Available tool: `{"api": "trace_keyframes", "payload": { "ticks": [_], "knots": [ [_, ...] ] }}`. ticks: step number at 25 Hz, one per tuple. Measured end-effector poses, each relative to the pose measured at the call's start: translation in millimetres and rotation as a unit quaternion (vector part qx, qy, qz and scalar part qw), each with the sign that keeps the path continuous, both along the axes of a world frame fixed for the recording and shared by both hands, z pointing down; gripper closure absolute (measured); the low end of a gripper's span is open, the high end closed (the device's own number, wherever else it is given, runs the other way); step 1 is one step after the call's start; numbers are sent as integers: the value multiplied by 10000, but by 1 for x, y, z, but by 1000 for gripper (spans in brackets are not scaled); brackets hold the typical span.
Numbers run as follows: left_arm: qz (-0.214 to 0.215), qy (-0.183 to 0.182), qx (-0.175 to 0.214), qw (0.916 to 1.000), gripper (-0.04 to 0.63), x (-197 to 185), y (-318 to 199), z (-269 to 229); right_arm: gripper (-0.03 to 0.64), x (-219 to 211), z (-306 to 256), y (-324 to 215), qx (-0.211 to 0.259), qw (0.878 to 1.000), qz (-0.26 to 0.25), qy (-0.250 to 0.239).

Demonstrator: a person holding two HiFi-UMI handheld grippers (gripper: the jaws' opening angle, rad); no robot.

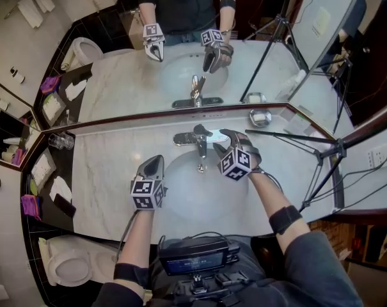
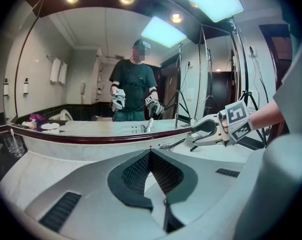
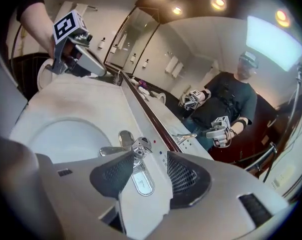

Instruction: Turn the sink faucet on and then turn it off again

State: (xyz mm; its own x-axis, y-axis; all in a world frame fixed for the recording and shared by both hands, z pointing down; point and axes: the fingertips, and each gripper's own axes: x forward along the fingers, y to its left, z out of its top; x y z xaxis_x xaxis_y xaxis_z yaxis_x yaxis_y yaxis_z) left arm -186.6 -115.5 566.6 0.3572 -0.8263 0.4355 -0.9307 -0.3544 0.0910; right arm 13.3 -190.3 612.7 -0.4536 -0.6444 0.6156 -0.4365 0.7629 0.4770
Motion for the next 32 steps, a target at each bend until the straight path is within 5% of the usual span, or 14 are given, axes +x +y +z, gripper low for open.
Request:
{"api": "trace_keyframes", "payload": {
  "ticks": [7,16,25,32],
  "knots": [
    [-77,14,-77,9999,594,-5,-4,8,347,-22,22,-11,429,9801,-1309,1426],
    [-168,-2,-175,9997,595,-14,-7,16,356,-33,52,-16,583,9485,-2124,2277],
    [-174,21,-247,9995,594,-13,-8,20,408,-34,61,-14,769,9333,-2312,2639],
    [-124,38,-237,9996,594,-8,-8,20,408,-30,65,-11,734,9367,-2133,2677]
  ]
}}
